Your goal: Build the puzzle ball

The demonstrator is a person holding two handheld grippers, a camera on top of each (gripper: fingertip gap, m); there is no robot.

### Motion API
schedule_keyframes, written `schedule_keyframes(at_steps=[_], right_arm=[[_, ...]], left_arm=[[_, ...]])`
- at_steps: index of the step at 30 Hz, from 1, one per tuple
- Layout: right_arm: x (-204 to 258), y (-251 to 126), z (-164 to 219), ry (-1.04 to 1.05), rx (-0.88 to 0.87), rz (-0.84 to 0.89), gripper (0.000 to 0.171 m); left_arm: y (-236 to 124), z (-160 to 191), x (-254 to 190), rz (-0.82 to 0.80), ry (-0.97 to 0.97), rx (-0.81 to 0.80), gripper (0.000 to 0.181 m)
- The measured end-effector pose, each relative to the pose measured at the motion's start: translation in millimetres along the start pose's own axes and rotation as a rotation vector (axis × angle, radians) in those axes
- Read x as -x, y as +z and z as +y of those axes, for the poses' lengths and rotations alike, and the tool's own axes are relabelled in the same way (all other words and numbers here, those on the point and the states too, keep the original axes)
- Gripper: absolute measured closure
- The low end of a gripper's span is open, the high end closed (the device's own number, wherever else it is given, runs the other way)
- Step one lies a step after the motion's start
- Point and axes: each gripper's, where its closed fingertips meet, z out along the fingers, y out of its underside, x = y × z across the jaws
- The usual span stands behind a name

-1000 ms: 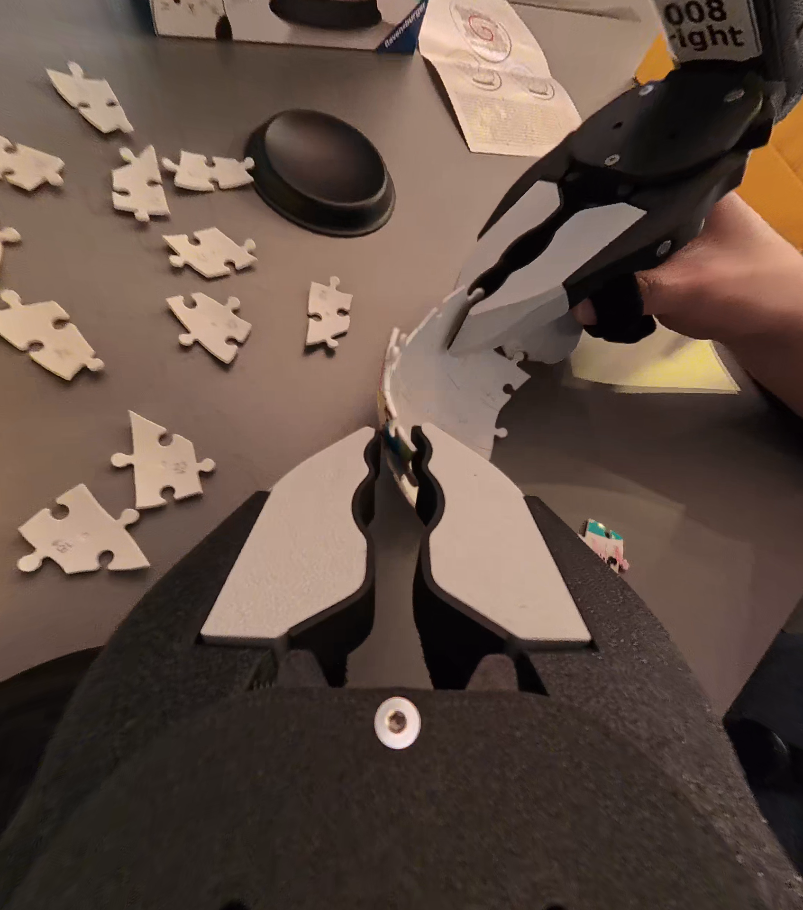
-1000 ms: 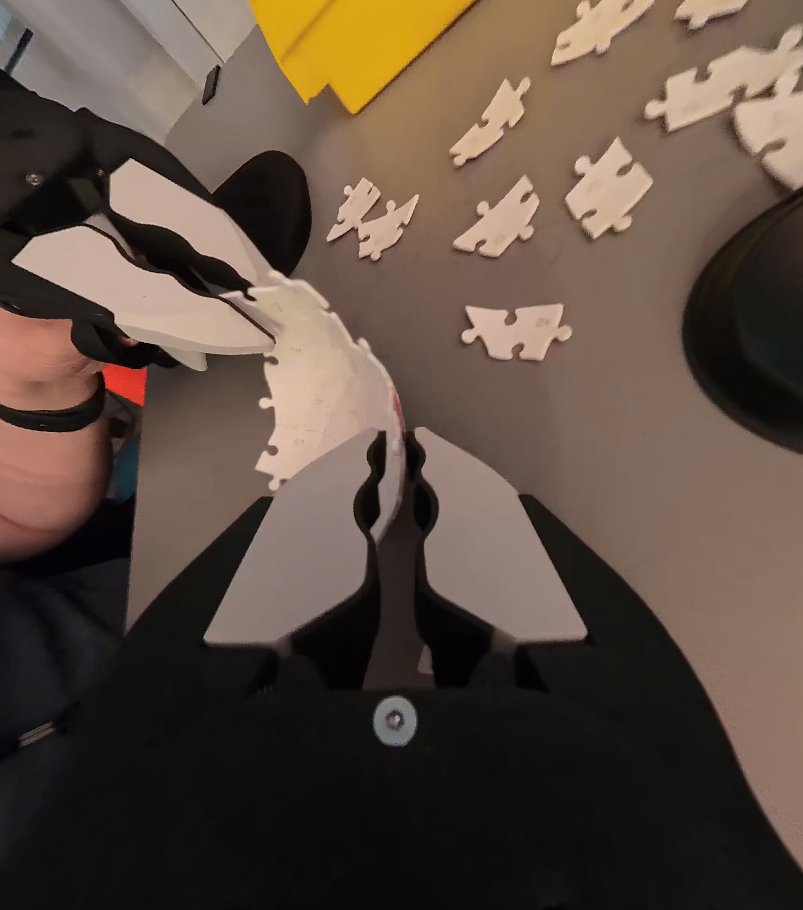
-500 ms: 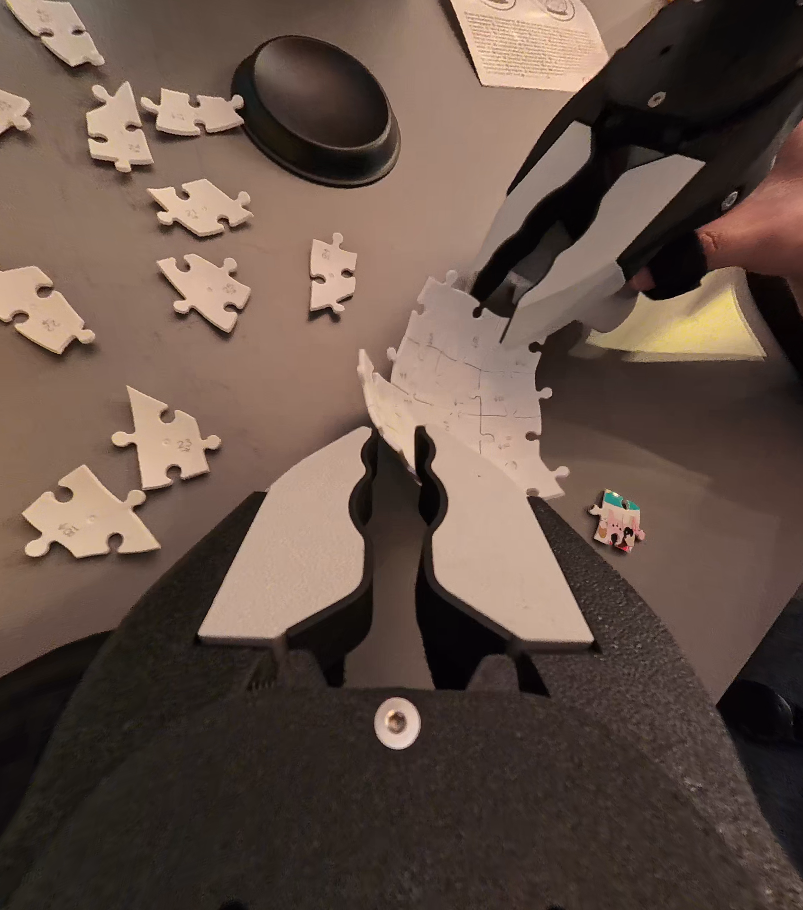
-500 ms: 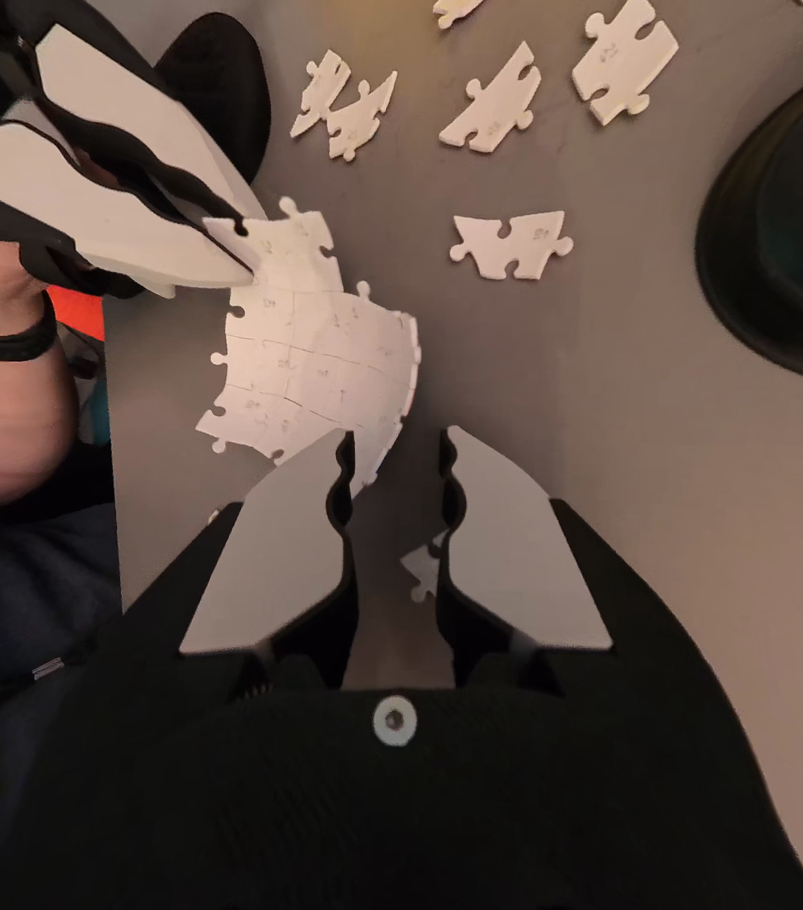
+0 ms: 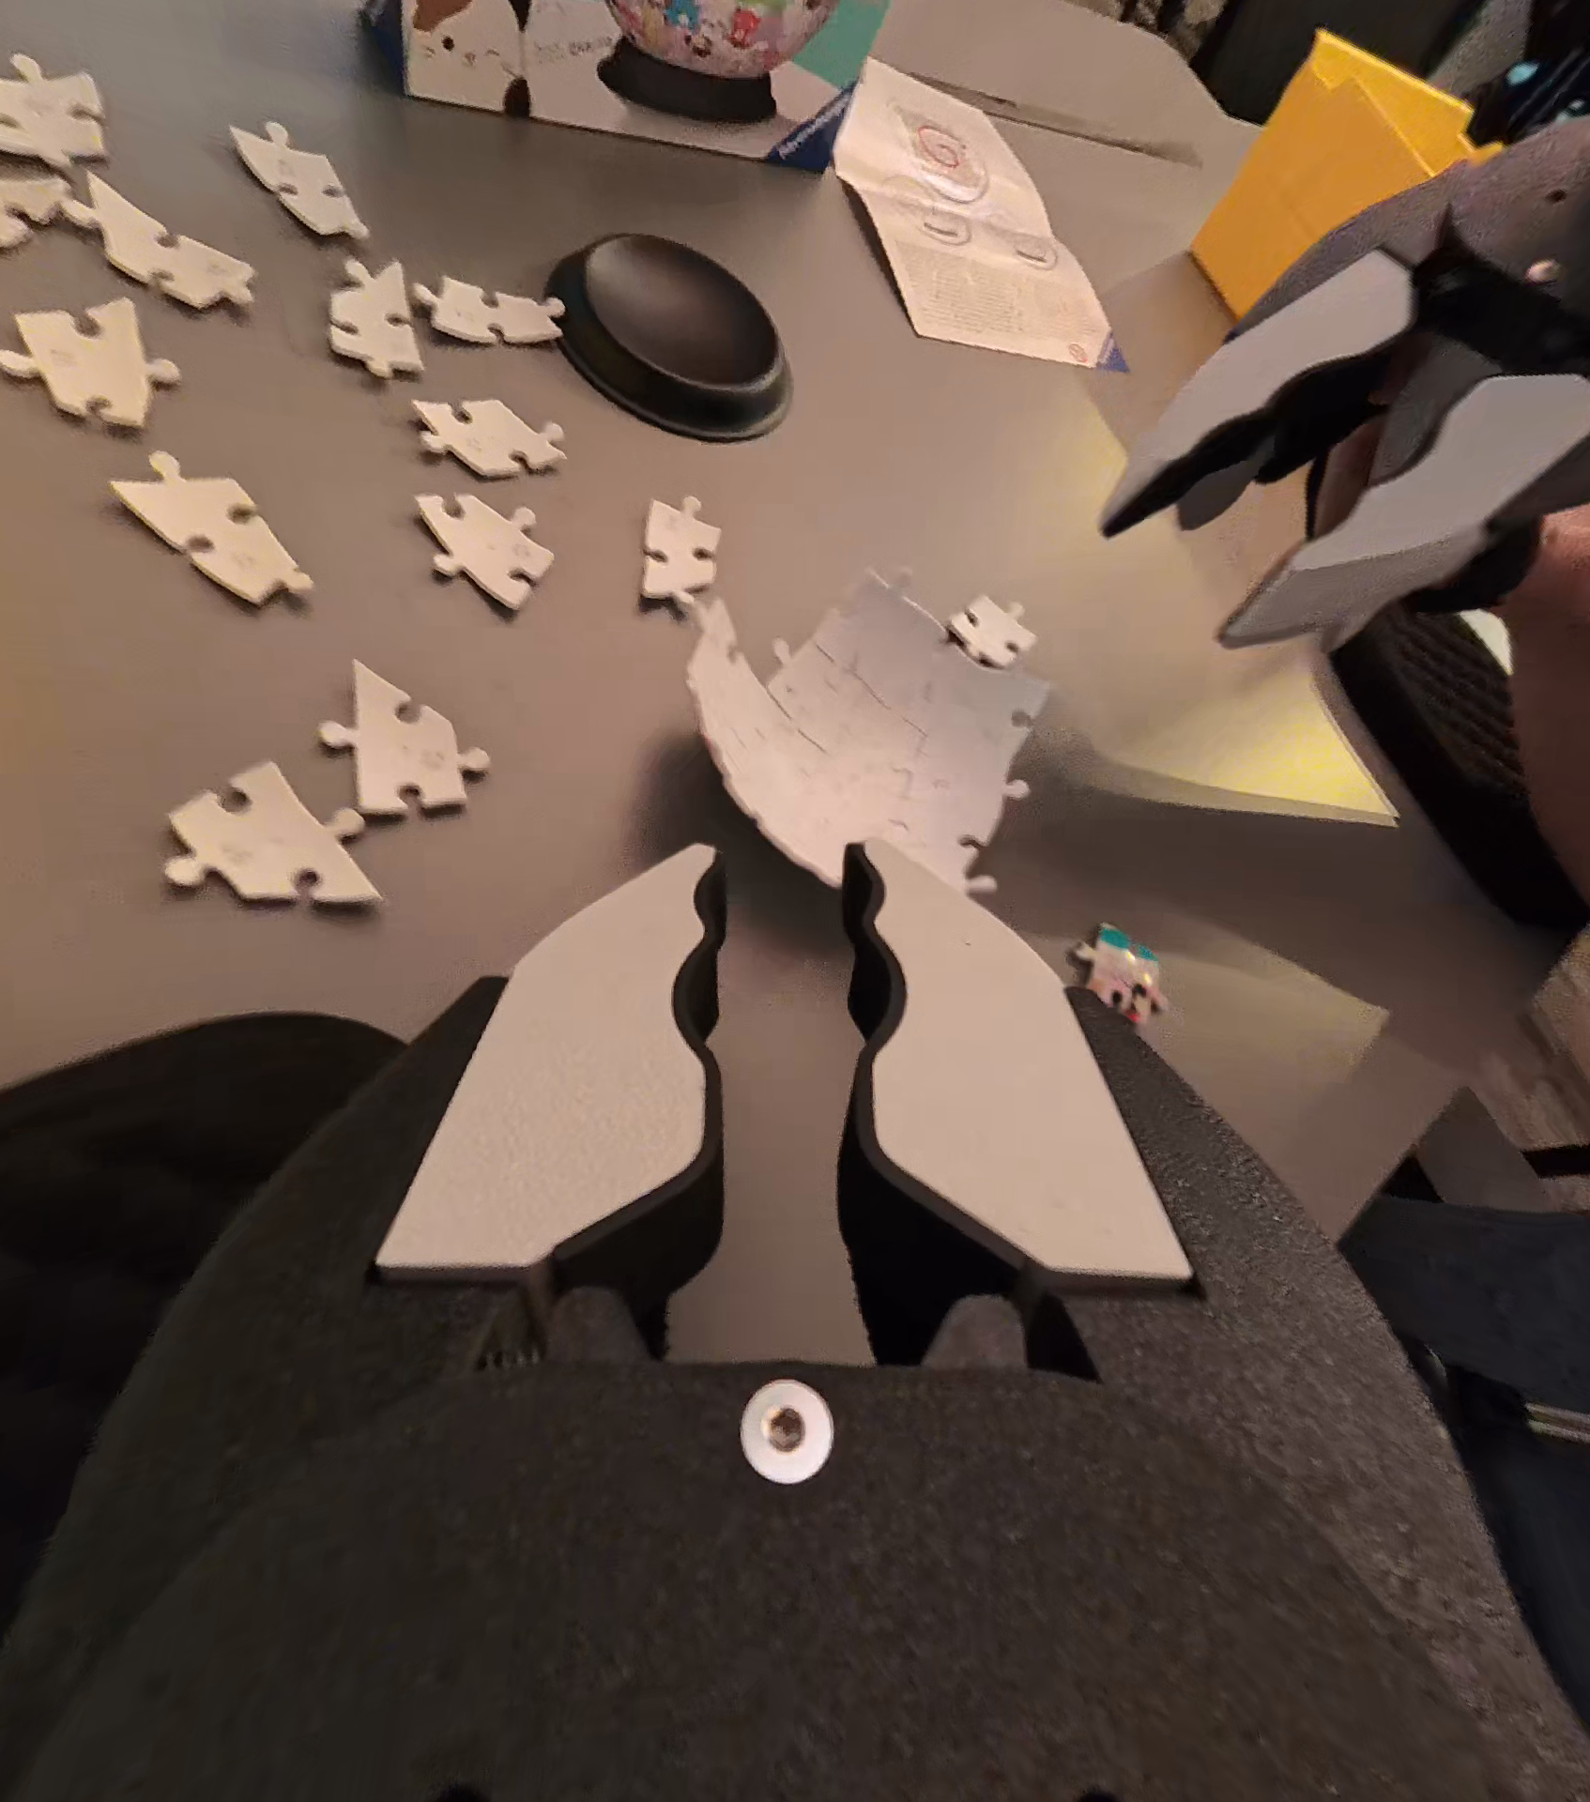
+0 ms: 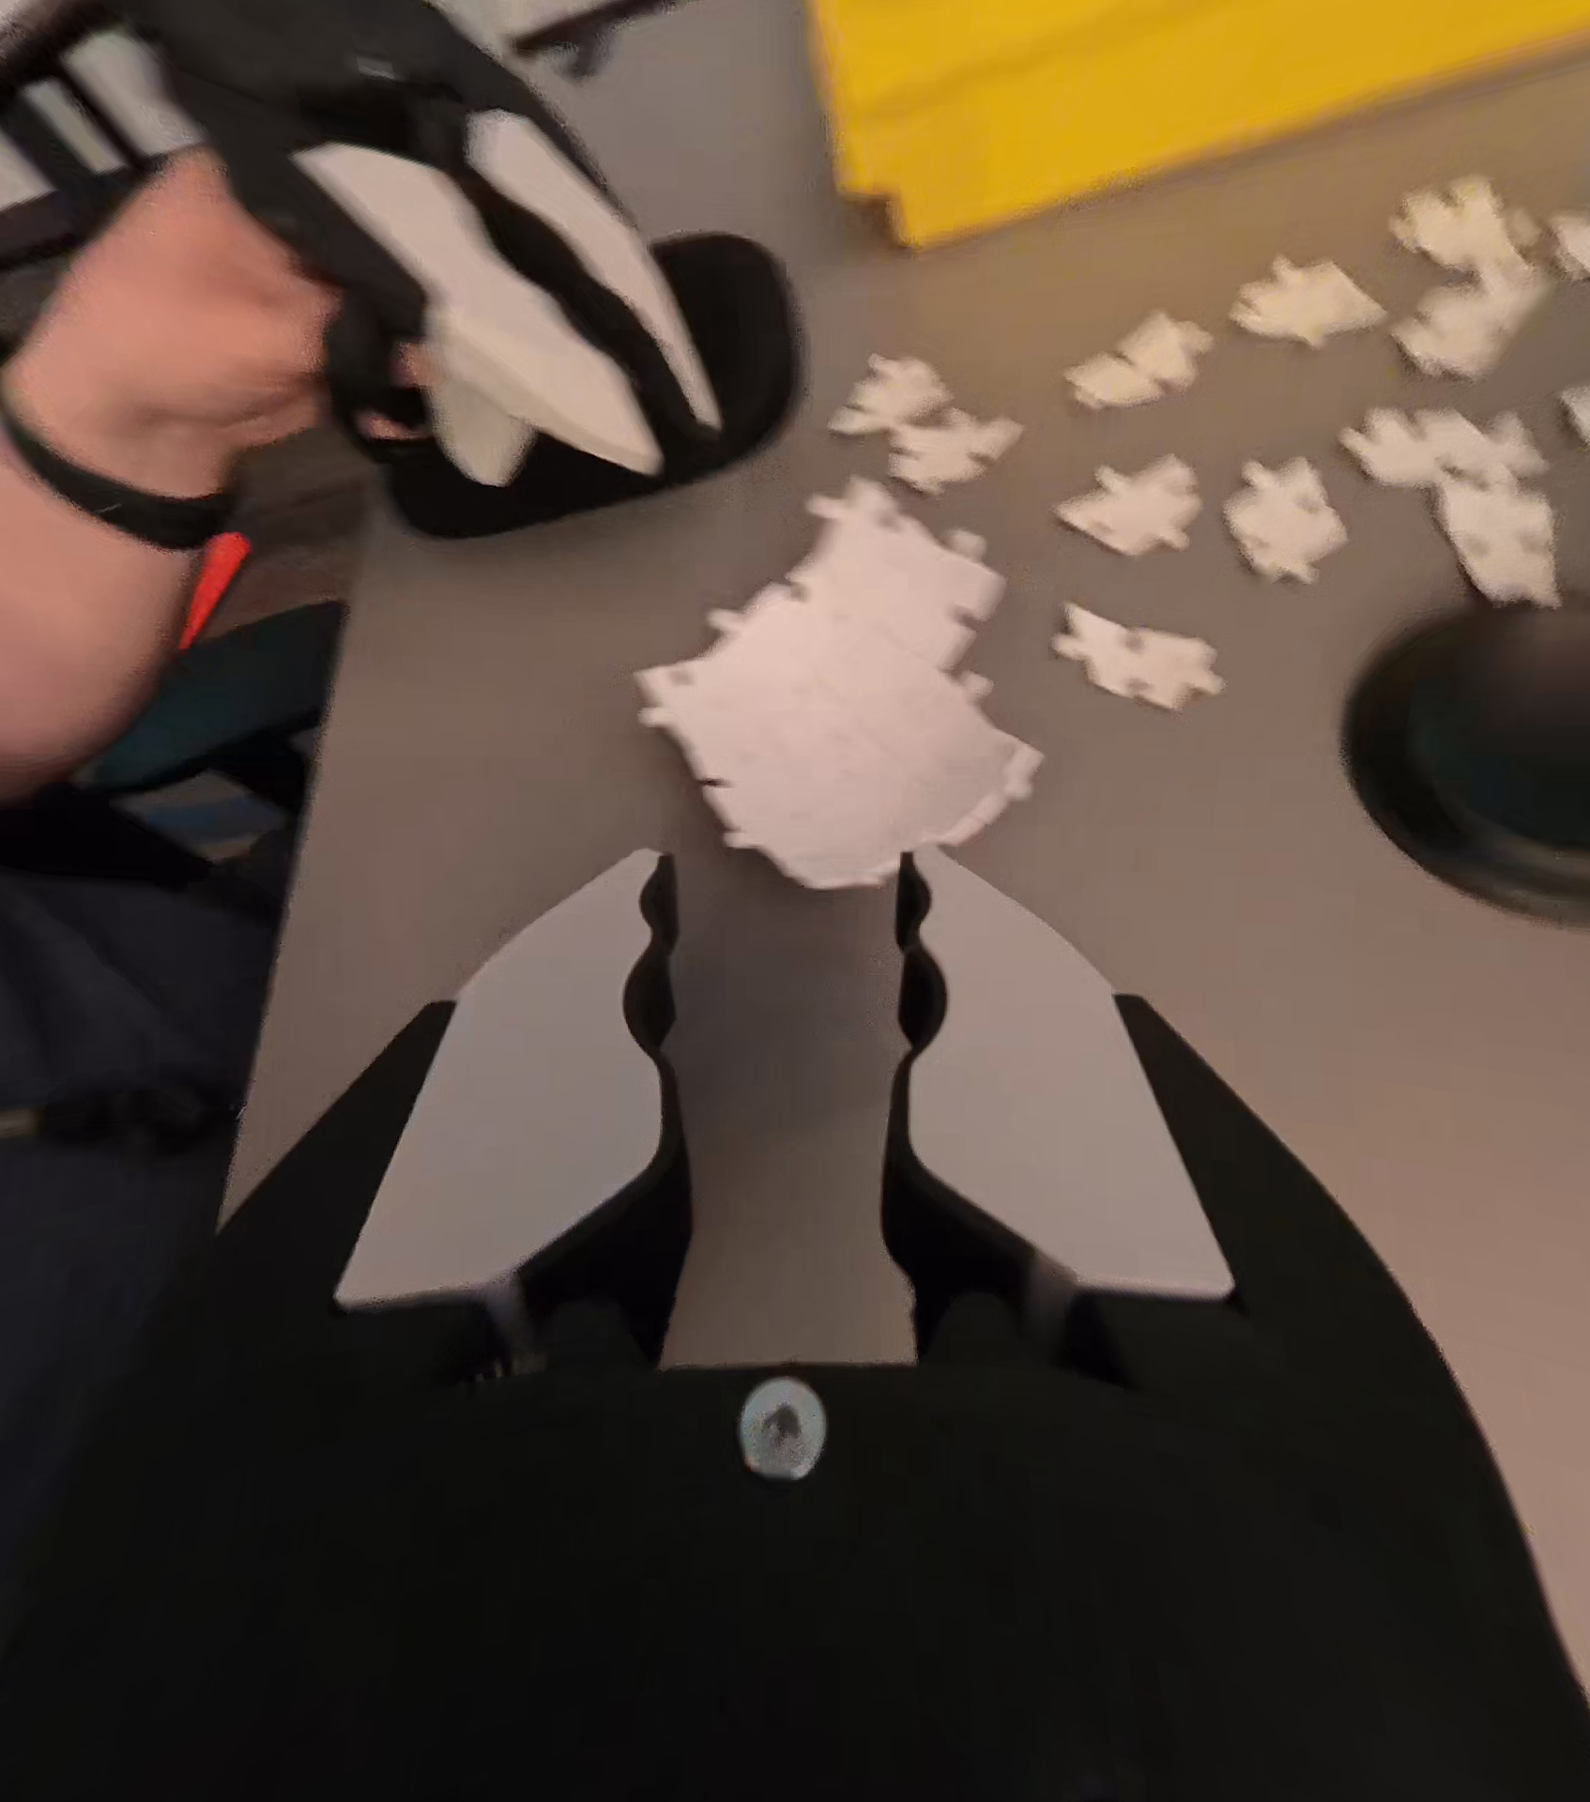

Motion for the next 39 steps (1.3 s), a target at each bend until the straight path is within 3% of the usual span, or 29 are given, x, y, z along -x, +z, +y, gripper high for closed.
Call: schedule_keyframes(at_steps=[4,6,14,17,20,25,30,39], right_arm=[[72,14,26,-0.228,0.038,-0.181,0.121],[89,27,45,-0.312,0.078,-0.19,0.12],[76,58,67,-0.304,0.187,-0.081,0.116],[72,61,72,-0.302,0.226,-0.059,0.122],[71,60,73,-0.292,0.248,-0.026,0.14],[77,61,74,-0.292,0.255,0.034,0.141],[88,59,78,-0.178,0.244,0.019,0.141],[116,55,71,0.239,0.158,-0.272,0.142]], left_arm=[[-3,25,-22,0.057,0.011,0.015,0.159],[-4,36,-35,0.087,0.021,0.019,0.159],[-8,73,-76,0.158,0.101,0.06,0.159],[-8,83,-80,0.169,0.106,0.083,0.159],[-9,85,-82,0.195,0.093,0.078,0.159],[-9,88,-90,0.235,0.084,0.078,0.159],[-2,96,-96,0.227,0.166,0.121,0.155],[20,110,-121,0.207,0.542,0.126,0.144]])
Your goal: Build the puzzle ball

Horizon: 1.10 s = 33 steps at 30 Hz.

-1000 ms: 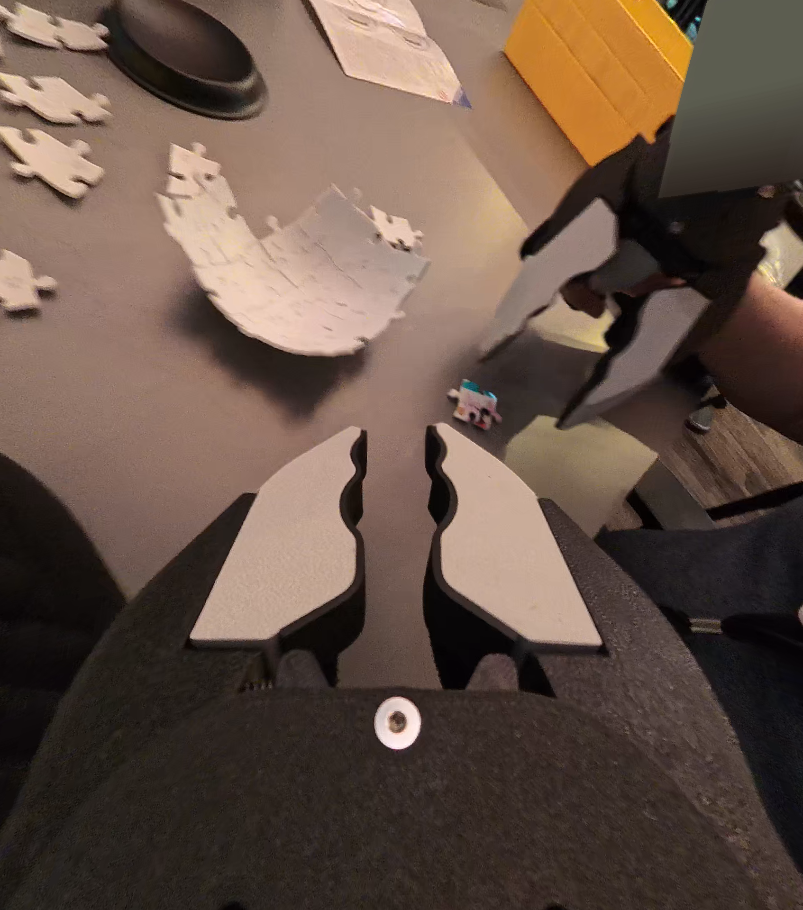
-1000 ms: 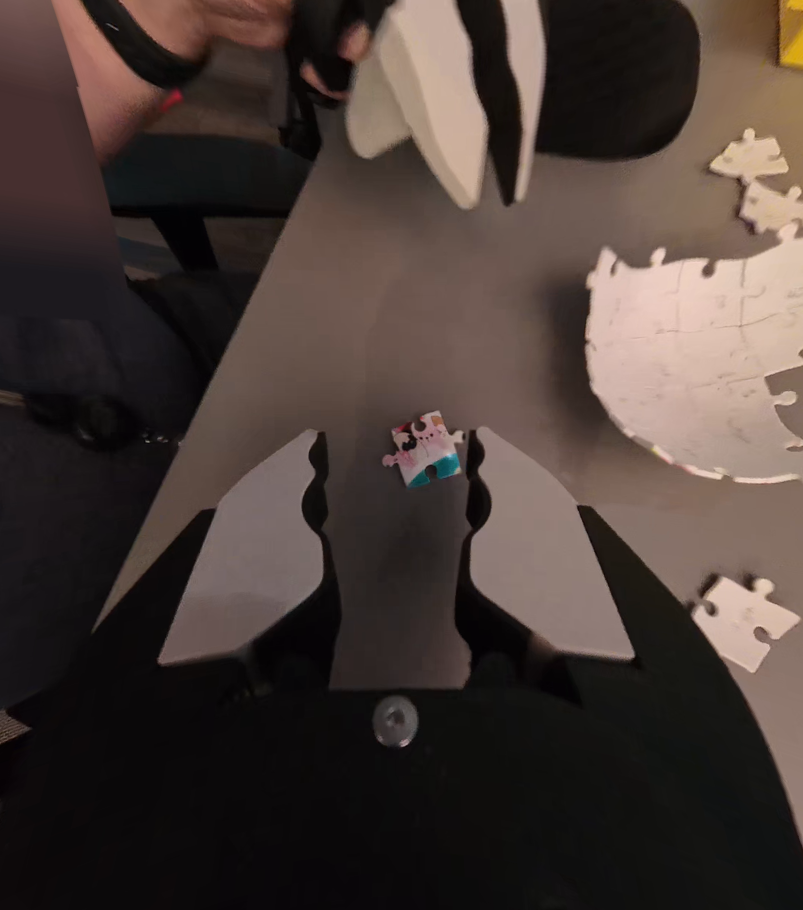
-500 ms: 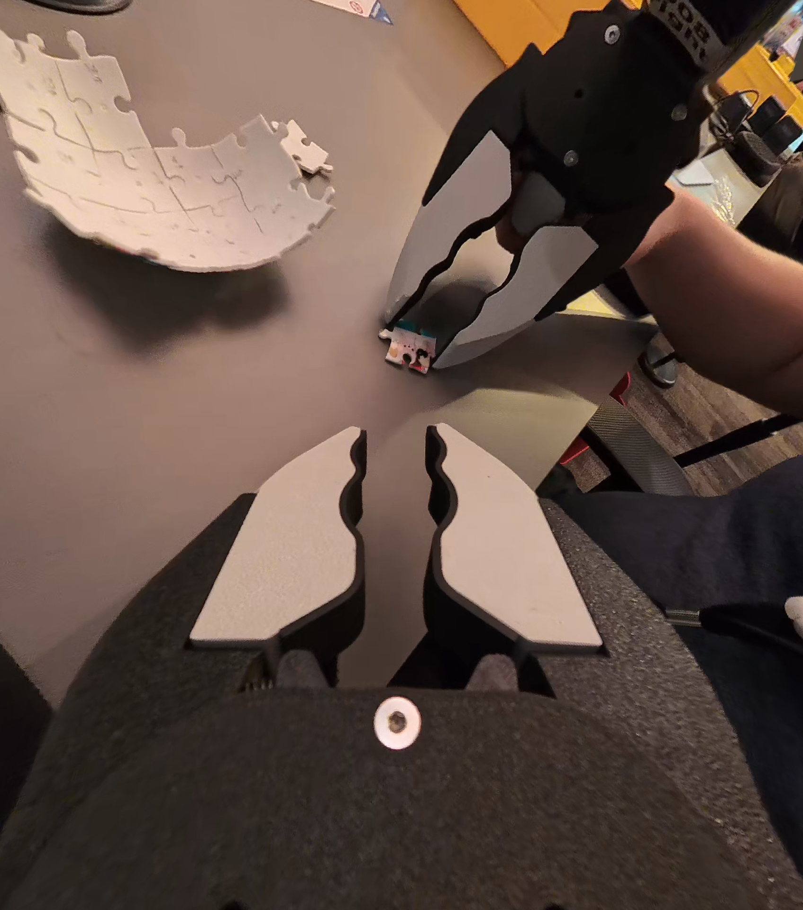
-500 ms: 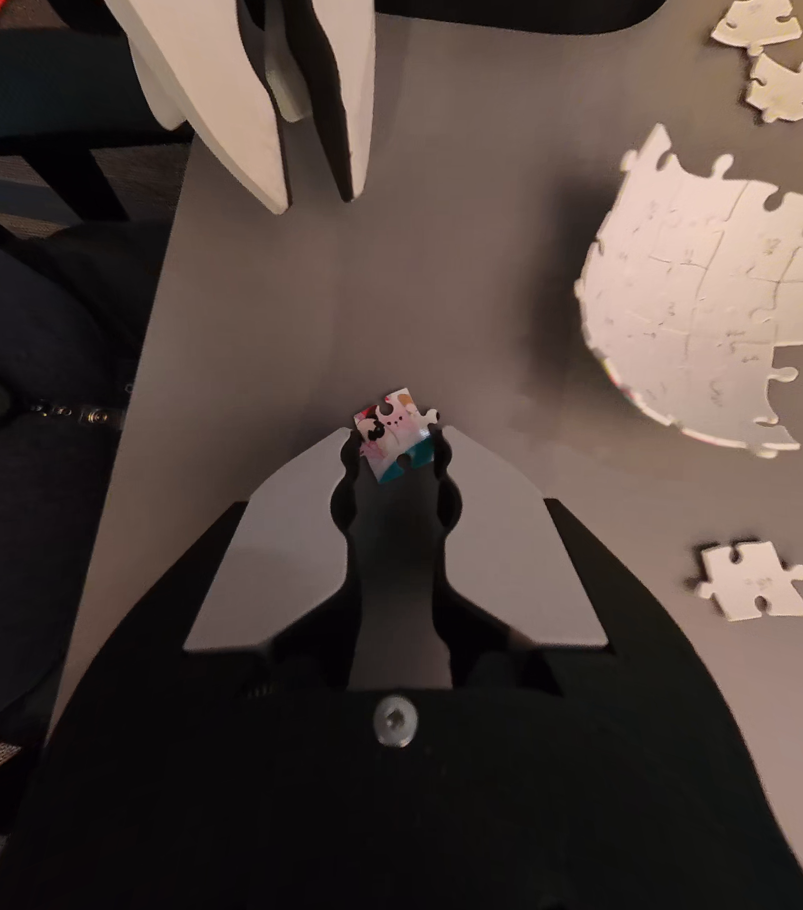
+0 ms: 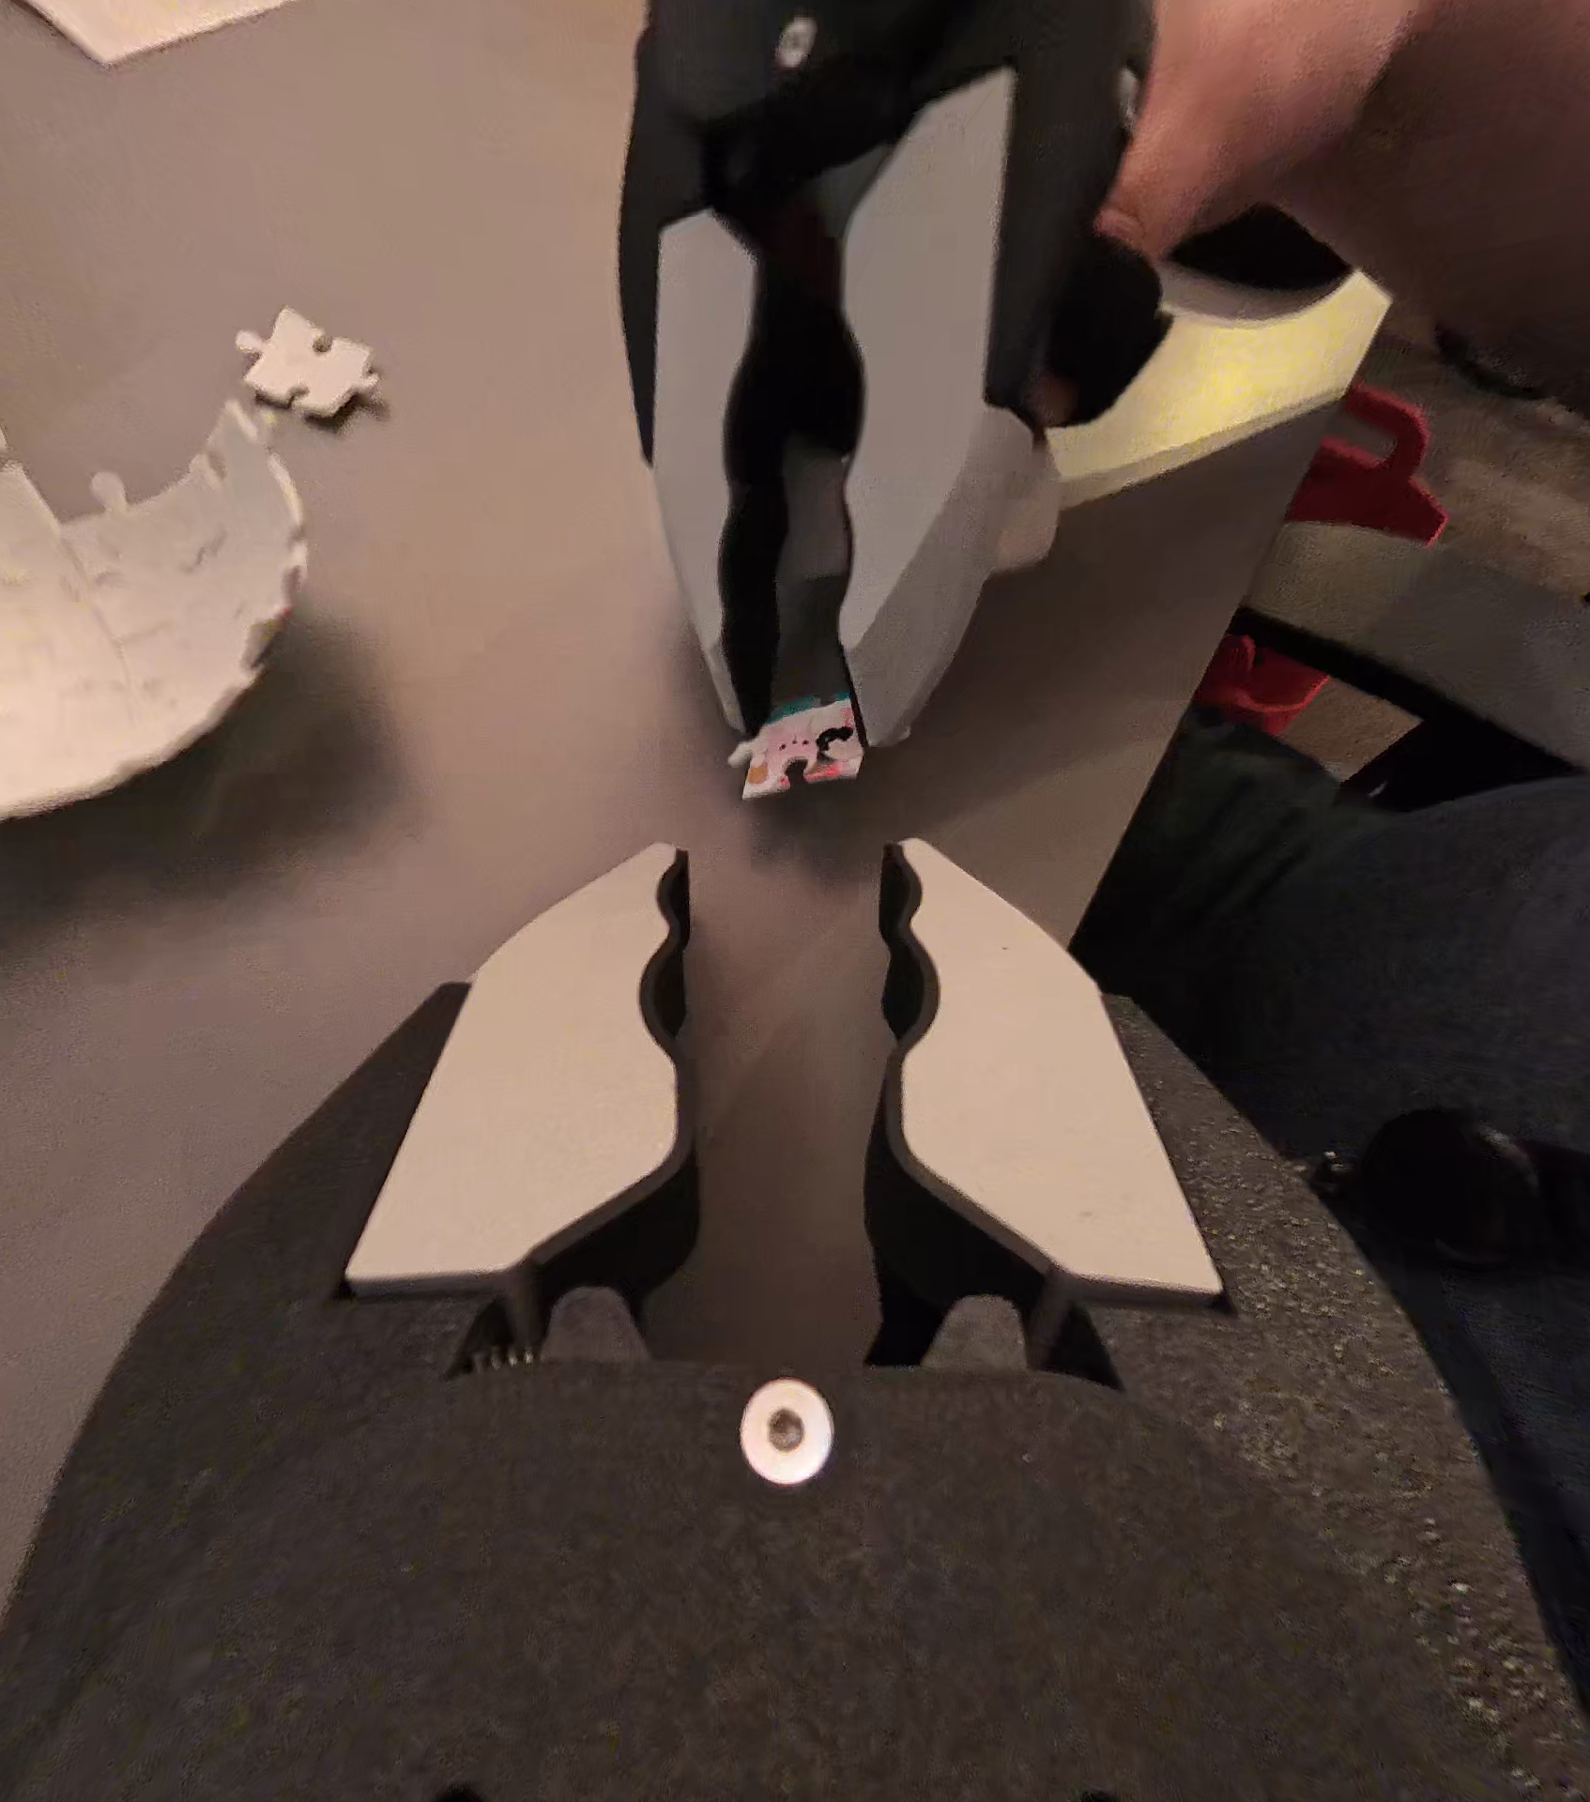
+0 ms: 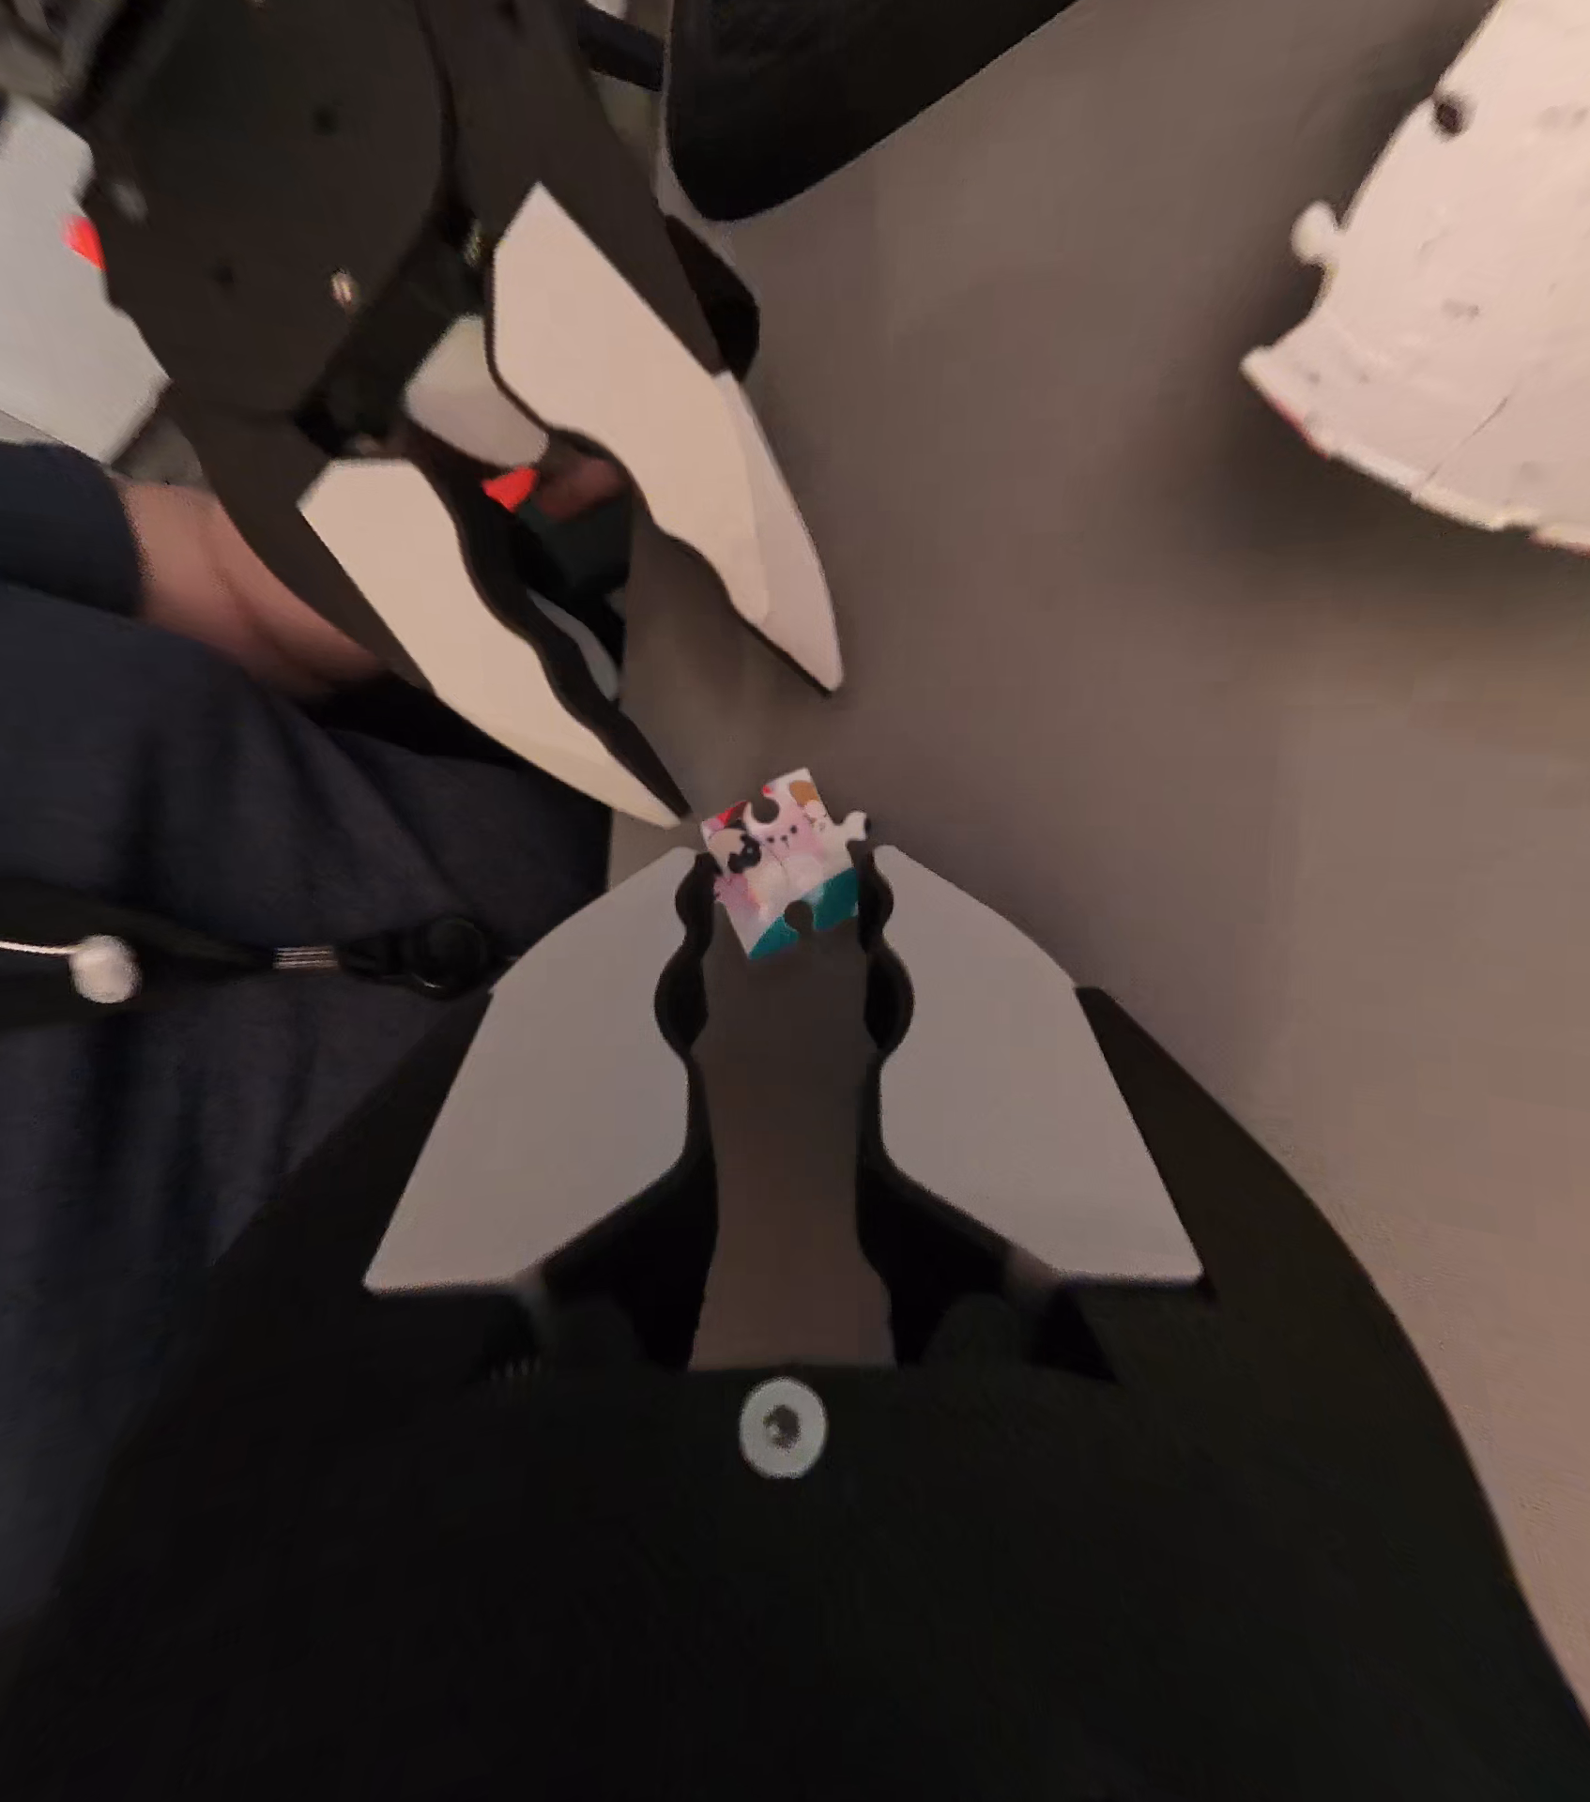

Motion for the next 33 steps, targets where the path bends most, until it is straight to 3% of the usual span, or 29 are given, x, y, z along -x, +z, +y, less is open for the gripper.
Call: schedule_keyframes(at_steps=[4,7,12,19,23,27,30,33], right_arm=[[7,0,-2,0.077,-0.01,-0.126,0.142],[16,2,-1,0.096,0.006,-0.216,0.142],[20,-2,-3,0.094,-0.008,-0.282,0.143],[17,-17,-11,0.103,-0.07,-0.318,0.137],[-1,-39,-21,0.049,-0.162,-0.21,0.133],[11,-61,-37,-0.269,-0.253,-0.018,0.133],[15,-59,-42,-0.448,-0.175,0.175,0.134],[8,-48,-42,-0.489,-0.052,0.277,0.135]], left_arm=[[9,0,-5,-0.018,0.113,0.063,0.142],[9,-12,0,-0.108,0.227,0.023,0.141],[10,-19,-3,-0.138,0.376,0.011,0.17],[9,-28,1,-0.074,0.369,-0.023,0.178],[9,-29,7,-0.068,0.3,-0.018,0.18],[6,-30,13,-0.04,0.194,0.018,0.18],[6,-29,18,-0.023,0.134,0.064,0.18],[8,-30,22,-0.01,0.087,0.093,0.18]])
